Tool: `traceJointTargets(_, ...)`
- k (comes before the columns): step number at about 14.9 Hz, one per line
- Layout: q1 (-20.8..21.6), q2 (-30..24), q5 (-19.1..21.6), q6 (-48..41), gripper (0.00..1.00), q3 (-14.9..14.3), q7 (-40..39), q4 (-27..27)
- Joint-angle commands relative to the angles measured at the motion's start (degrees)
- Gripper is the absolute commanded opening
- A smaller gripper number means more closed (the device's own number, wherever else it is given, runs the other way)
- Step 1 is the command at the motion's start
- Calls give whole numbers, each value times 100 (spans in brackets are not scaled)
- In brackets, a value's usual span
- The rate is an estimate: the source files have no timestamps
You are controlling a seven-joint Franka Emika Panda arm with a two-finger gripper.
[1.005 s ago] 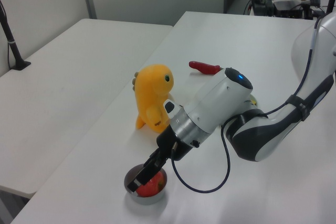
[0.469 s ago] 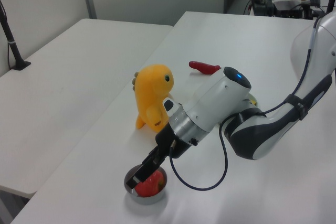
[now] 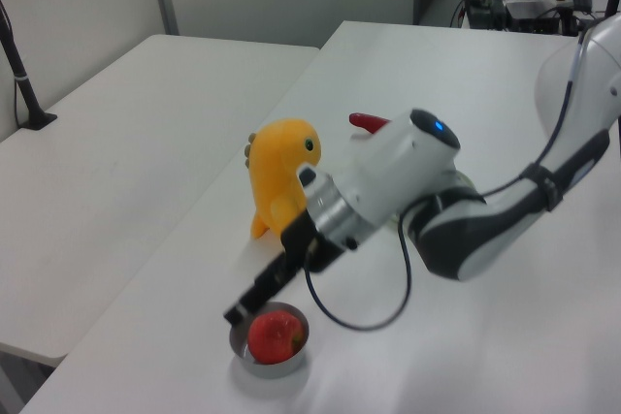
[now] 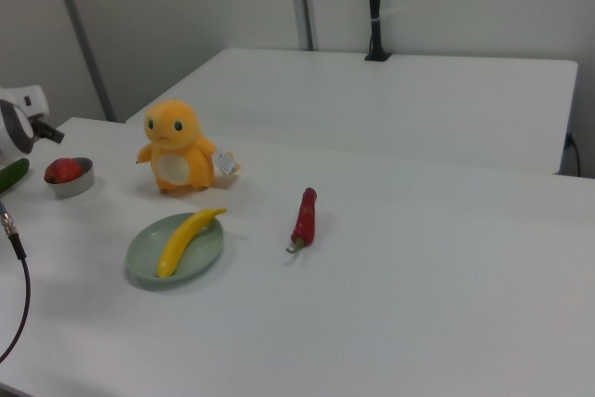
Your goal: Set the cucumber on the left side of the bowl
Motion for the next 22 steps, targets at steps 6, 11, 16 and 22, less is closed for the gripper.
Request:
traceJointTargets(6, -749, -2161, -77, -642, 92, 57, -10, -1893)
traceJointTargets(11, -1382, -3470, 255, -2346, 100, 505, -976, -3406)
traceJointTargets(16, -1864, -4630, 1670, -5147, 100, 505, -3224, -3899)
traceJointTargets(22, -2971, -5238, 1689, -5549, 100, 374, -3307, -4198)
